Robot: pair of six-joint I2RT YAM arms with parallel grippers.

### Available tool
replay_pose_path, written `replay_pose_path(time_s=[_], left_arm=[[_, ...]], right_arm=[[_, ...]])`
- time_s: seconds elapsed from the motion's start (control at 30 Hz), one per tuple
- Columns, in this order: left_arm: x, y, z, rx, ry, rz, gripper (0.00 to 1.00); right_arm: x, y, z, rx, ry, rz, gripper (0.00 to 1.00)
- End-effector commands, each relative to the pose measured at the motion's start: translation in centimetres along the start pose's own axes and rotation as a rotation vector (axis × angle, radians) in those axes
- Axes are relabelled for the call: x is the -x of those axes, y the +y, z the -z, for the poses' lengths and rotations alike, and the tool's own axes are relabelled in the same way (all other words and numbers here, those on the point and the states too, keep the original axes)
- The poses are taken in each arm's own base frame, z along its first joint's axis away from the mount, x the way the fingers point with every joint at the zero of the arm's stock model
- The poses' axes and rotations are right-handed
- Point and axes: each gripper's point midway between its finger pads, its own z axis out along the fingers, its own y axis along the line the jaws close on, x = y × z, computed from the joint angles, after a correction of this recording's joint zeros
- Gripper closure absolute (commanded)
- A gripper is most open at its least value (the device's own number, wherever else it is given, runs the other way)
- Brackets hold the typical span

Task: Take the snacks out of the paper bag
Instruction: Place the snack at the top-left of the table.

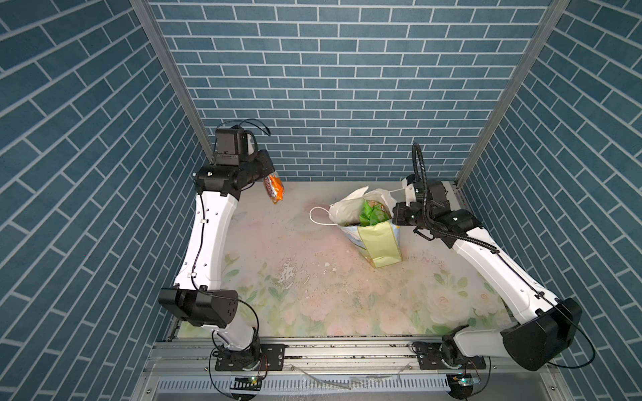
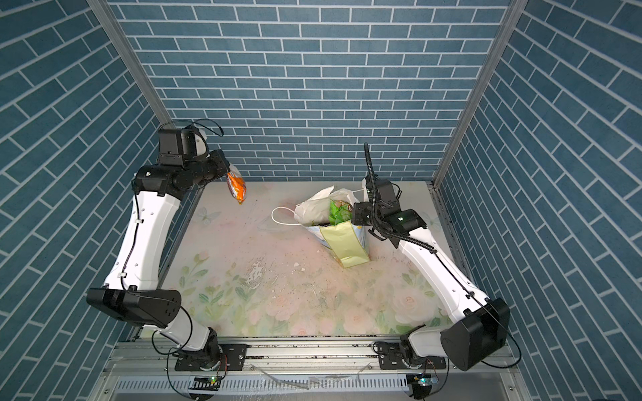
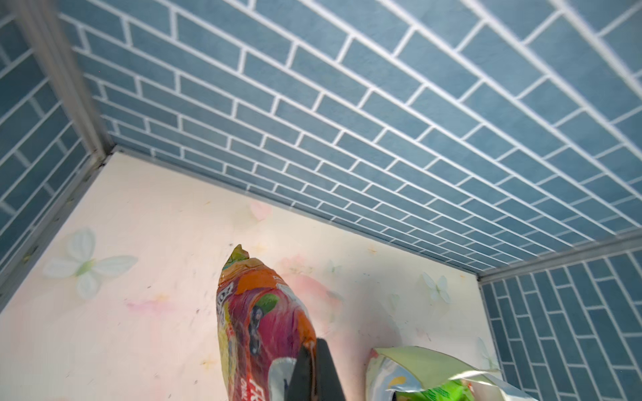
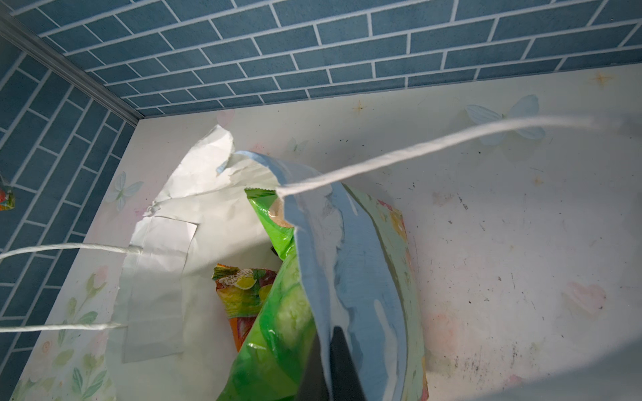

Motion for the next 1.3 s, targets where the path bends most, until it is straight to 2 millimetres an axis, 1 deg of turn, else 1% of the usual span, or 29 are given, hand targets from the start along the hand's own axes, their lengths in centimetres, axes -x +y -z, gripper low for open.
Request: replay_pose_path(time_s=[0.0,0.1,0.17,0.27,0.37,0.47,0.57,0.67,0.7,0.73,0.77,0.83,0.87,0.9,0.93,0.97,1.03,1.1,1.13,1.27], left_arm=[[-0.5,4.0,-2.3,0.069,0.016,0.055,1.00],[-2.1,8.1,-4.6,0.153,0.065,0.097,1.00],[-2.9,10.4,-5.9,0.206,0.091,0.114,1.00],[-4.4,13.1,-7.8,0.268,0.140,0.137,1.00],[-5.7,14.8,-9.5,0.305,0.179,0.144,1.00],[-6.7,16.2,-11.0,0.325,0.217,0.163,1.00],[-7.4,16.8,-12.1,0.333,0.244,0.177,1.00],[-7.7,17.1,-12.7,0.338,0.245,0.196,1.00],[-7.9,17.2,-13.0,0.332,0.241,0.215,0.99],[-8.1,17.0,-13.1,0.317,0.235,0.233,0.91],[-8.1,16.8,-13.3,0.298,0.220,0.251,0.81],[-8.5,16.2,-13.5,0.265,0.211,0.269,0.68],[-8.6,15.8,-13.5,0.255,0.211,0.264,0.58],[-8.7,15.4,-13.3,0.252,0.217,0.248,0.45],[-8.7,15.0,-13.0,0.252,0.215,0.232,0.36],[-8.6,14.4,-12.7,0.246,0.208,0.217,0.29],[-8.2,13.4,-11.6,0.231,0.176,0.205,0.21],[-7.5,12.0,-10.0,0.201,0.133,0.193,0.03],[-7.3,11.2,-9.2,0.186,0.119,0.180,0.00],[-6.5,7.3,-4.7,0.141,0.047,0.078,0.00]], right_arm=[[2.4,0.8,2.4,0.030,-0.103,-0.009,1.00],[2.2,0.7,2.4,0.026,-0.097,-0.013,1.00],[2.0,0.6,2.4,0.026,-0.092,-0.015,1.00],[1.7,0.6,2.2,0.025,-0.080,-0.016,1.00],[1.4,0.5,2.2,0.019,-0.069,-0.017,1.00],[1.2,0.4,2.1,0.014,-0.061,-0.019,1.00],[1.1,0.2,2.1,0.007,-0.059,-0.018,1.00],[1.2,0.1,2.2,0.001,-0.062,-0.016,1.00],[1.3,0.1,2.3,0.000,-0.065,-0.014,1.00],[1.2,0.1,2.2,0.001,-0.062,-0.012,1.00],[1.2,0.1,2.3,0.001,-0.064,-0.008,1.00],[1.2,0.0,2.3,-0.004,-0.063,-0.007,1.00],[1.1,0.0,2.3,-0.002,-0.063,-0.005,1.00],[1.0,0.0,2.3,0.000,-0.060,-0.002,1.00],[1.0,0.0,2.3,0.000,-0.057,0.000,1.00],[0.9,0.0,2.2,-0.001,-0.054,0.001,1.00],[0.7,-0.1,2.2,-0.003,-0.049,0.003,1.00],[0.6,-0.1,2.2,-0.002,-0.045,0.002,1.00],[0.6,-0.1,2.2,-0.002,-0.045,0.000,1.00],[0.2,0.1,2.4,0.012,-0.036,-0.005,1.00]])
